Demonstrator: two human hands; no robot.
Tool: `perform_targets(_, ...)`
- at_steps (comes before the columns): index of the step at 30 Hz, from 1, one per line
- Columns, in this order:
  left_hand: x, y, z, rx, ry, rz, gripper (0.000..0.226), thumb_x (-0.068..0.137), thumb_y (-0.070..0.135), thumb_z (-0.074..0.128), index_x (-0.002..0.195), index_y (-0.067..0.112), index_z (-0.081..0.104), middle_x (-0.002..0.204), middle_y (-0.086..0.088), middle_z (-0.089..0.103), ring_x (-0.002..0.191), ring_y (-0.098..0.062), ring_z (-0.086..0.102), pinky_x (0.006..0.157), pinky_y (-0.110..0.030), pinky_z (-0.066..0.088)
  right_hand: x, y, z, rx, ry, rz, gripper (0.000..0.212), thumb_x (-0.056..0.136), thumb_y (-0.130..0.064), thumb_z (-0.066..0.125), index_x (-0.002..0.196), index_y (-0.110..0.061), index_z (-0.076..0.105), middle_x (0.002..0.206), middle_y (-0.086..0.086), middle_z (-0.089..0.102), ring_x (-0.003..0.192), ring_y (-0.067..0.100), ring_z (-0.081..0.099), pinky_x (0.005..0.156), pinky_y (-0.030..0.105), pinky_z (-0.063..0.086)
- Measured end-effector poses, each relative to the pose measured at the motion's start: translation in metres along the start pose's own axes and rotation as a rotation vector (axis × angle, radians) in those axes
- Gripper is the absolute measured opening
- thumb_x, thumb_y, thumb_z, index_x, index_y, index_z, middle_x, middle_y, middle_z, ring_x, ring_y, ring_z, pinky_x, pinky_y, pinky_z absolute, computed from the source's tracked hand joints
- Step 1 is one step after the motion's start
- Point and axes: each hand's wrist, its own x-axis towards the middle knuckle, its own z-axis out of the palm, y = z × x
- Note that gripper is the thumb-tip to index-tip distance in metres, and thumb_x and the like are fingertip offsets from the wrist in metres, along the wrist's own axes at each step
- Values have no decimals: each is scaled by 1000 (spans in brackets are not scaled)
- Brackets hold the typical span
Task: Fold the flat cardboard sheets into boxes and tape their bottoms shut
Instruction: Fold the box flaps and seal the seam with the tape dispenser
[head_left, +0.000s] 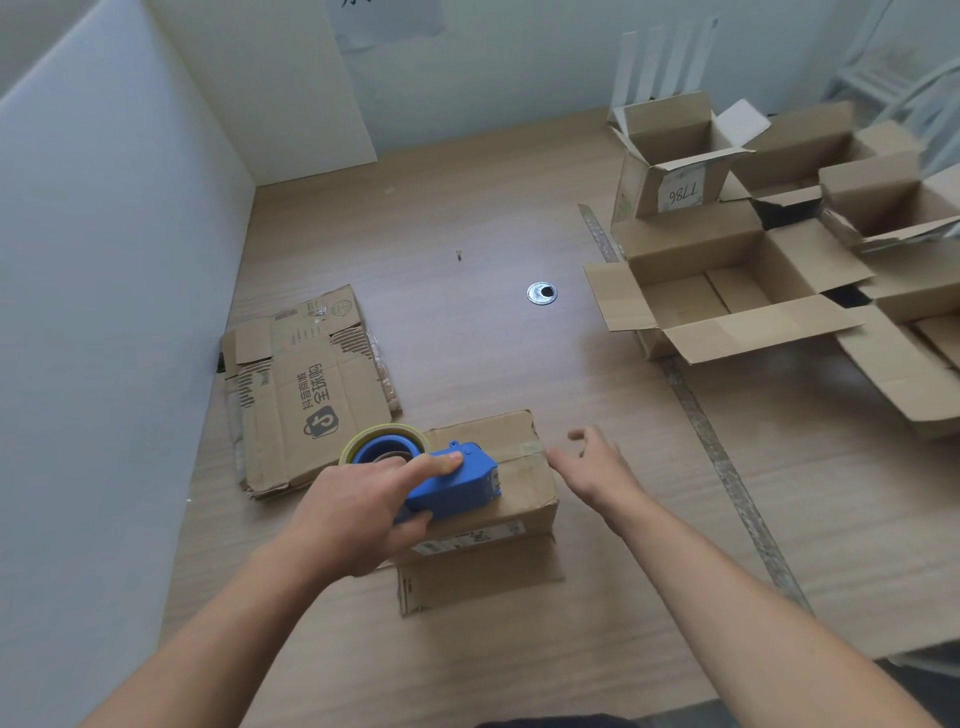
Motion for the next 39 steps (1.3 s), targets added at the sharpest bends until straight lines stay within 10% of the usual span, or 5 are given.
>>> perform_targets(4, -2, -1, 1, -9, -2, 0, 57, 77, 53, 43, 134, 48, 37, 83, 16, 66, 57, -12, 59, 41, -26, 42, -8, 7, 0, -161, 69, -230, 28, 95, -36, 57, 73, -18, 59, 82, -2, 53, 88, 20, 53, 66, 29, 33)
perform_targets(9, -1, 2, 0, -13, 1, 5, 56, 78, 53, 42, 134, 51, 34, 87, 15, 67, 62, -13, 62, 43, -28, 44, -21, -11, -2, -20, 60, -256, 42, 98, -41, 52, 69, -11, 57, 64, -2, 53, 66, 16, 48, 59, 32, 35)
perform_targets(21, 3, -1, -13, -47, -36, -32, 61, 76, 61, 31, 135, 59, 21, 90, 12, 66, 69, -18, 58, 55, -28, 41, -15, -10, 10, -140, 113, -285, 26, 94, -45, 58, 85, -20, 62, 90, -2, 66, 90, 22, 58, 73, 34, 46)
perform_targets(27, -2, -20, -43, -49, -151, -142, 69, 67, 60, 39, 136, 59, 39, 59, 14, 45, 64, -15, 50, 59, -29, 43, -8, -13, 12, -227, 82, -287, 19, 96, -46, 53, 100, -30, 62, 93, -9, 62, 102, 28, 58, 81, 38, 47)
perform_targets(39, -64, -82, -65, -689, -409, -508, 61, 62, 45, 65, 114, 73, 49, 106, 31, 65, 94, 0, 65, 79, -24, 52, 8, -5, 15, -240, 56, -320, 34, 93, -51, 51, 123, -39, 61, 116, 2, 70, 113, 30, 59, 92, 42, 49)
